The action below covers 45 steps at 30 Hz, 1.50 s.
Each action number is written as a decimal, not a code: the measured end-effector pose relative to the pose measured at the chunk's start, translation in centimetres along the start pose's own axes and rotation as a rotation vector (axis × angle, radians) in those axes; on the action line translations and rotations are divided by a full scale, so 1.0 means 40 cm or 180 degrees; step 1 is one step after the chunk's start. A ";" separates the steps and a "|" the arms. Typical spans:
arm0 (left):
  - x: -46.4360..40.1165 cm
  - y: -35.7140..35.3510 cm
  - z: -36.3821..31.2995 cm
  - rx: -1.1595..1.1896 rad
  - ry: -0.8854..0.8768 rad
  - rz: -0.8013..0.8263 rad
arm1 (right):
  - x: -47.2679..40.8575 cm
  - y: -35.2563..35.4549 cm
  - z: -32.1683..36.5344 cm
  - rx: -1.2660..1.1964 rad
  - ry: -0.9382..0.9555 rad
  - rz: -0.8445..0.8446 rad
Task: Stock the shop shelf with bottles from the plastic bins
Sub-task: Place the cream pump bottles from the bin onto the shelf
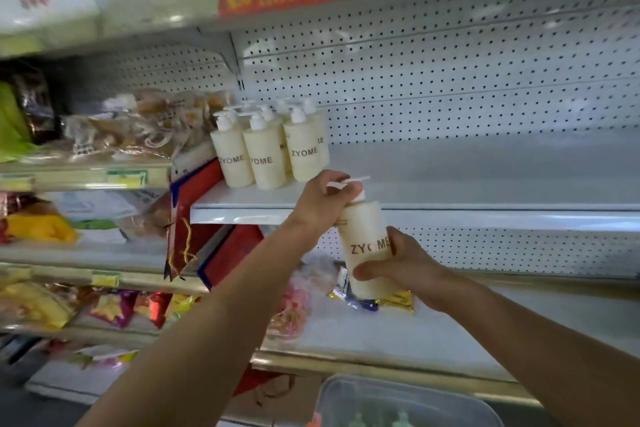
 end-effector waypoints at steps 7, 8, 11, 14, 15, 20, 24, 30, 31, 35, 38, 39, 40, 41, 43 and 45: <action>-0.122 0.148 -0.083 -0.0117 -0.0588 -0.0064 | -0.092 -0.076 0.180 -0.0151 0.0463 -0.0244; -0.138 0.167 -0.096 -0.0142 -0.0694 -0.0055 | -0.106 -0.086 0.203 -0.0178 0.0532 -0.0283; -0.182 0.219 -0.115 -0.0177 -0.0959 -0.0050 | -0.156 -0.118 0.262 -0.0303 0.0703 -0.0440; -0.224 0.261 -0.106 -0.0321 -0.1001 -0.0025 | -0.211 -0.152 0.299 -0.0318 0.0748 -0.0551; -0.237 0.273 -0.098 -0.0390 -0.0972 -0.0026 | -0.230 -0.161 0.305 -0.0294 0.0724 -0.0586; -0.298 0.312 -0.051 -0.0738 -0.1025 0.0046 | -0.308 -0.188 0.313 -0.0143 0.0656 -0.0830; -0.333 0.316 -0.065 -0.1300 -0.1414 0.0274 | -0.352 -0.194 0.327 0.0084 0.0636 -0.0958; -0.375 0.308 -0.092 -0.2855 -0.2033 0.0192 | -0.408 -0.183 0.344 0.0419 0.0564 -0.1218; -0.382 0.307 -0.094 -0.3106 -0.2115 0.0142 | -0.416 -0.181 0.345 0.0442 0.0549 -0.1240; -0.407 0.301 -0.097 -0.3472 -0.2233 0.0047 | -0.439 -0.175 0.353 0.0532 0.0477 -0.1313; -0.423 0.295 -0.094 -0.3471 -0.2228 0.0102 | -0.450 -0.172 0.361 0.0531 0.0452 -0.1359; -0.427 0.294 -0.092 -0.3478 -0.2224 0.0121 | -0.453 -0.171 0.363 0.0528 0.0450 -0.1363; -0.431 0.292 -0.091 -0.3492 -0.2219 0.0140 | -0.457 -0.171 0.365 0.0527 0.0442 -0.1365; -0.436 0.292 -0.089 -0.3503 -0.2203 0.0164 | -0.460 -0.171 0.367 0.0532 0.0430 -0.1367; -0.444 0.292 -0.087 -0.3494 -0.2145 0.0212 | -0.466 -0.171 0.370 0.0553 0.0399 -0.1369; -0.451 0.294 -0.084 -0.3499 -0.2075 0.0241 | -0.472 -0.170 0.371 0.0576 0.0373 -0.1385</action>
Point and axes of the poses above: each hand's wrist, its own x-axis away from the middle knuckle, its own y-axis out of the back of the hand, z = x × y, the point moved 5 cm from there along -x, towards the middle knuckle, and after that the axes turned 12 degrees about -y, right-handed, at the moved point
